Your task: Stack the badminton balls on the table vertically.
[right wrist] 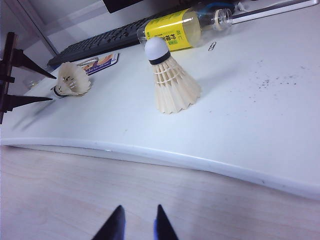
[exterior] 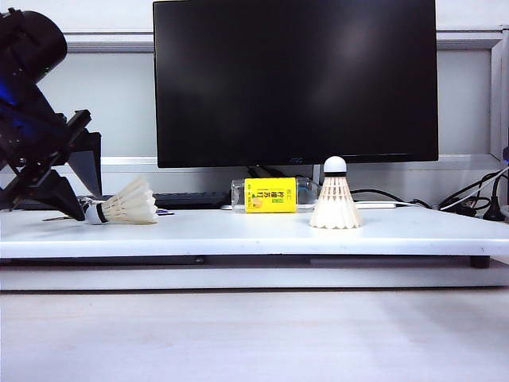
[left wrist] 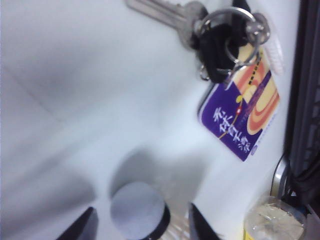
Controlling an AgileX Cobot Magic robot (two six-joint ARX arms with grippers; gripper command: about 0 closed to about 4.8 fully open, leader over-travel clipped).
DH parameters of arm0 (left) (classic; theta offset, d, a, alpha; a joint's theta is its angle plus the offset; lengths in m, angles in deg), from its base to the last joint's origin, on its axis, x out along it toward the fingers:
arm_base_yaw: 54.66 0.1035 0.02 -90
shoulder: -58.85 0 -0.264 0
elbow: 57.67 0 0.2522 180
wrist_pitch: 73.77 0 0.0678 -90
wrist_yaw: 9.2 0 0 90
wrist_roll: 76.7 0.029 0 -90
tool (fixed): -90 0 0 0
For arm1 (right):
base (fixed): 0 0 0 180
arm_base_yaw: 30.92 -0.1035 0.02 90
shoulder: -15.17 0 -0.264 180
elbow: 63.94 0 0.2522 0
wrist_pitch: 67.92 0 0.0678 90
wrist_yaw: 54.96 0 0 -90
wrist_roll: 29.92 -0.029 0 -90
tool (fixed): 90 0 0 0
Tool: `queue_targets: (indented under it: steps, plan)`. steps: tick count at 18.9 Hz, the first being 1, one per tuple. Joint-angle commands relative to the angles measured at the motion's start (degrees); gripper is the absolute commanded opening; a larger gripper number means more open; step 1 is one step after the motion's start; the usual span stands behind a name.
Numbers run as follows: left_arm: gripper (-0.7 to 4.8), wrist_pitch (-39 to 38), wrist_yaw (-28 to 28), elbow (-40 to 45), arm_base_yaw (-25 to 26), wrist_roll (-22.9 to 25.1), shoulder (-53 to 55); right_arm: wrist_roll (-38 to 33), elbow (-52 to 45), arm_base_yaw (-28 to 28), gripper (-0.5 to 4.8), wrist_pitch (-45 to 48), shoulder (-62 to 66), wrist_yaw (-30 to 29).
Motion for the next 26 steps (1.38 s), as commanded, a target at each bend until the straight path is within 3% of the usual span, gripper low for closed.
queue_targets:
  steps: [1, 9, 12, 26]
  plan:
    - [2.45, 0.44, -0.33, -0.04, 0.00, -0.81, 0.76, 0.20, 0.04, 0.02, 0.84, -0.02, -0.09, 0.74]
    - [2.40, 1.66, -1.92, -0.07, -0.07, -2.95, 2.69, 0.20, 0.04, 0.02, 0.84, -0.04, -0.09, 1.57]
    - [1.72, 1.95, -1.88, -0.04, -0.07, -2.93, 2.69, 0.17, 0.04, 0.02, 0.84, -0.02, -0.09, 2.82]
    - [1.73, 4.15, -4.52, -0.09, -0.15, -2.97, 6.14, 0.20, 0.04, 0.02, 0.84, -0.04, -0.11, 2.91]
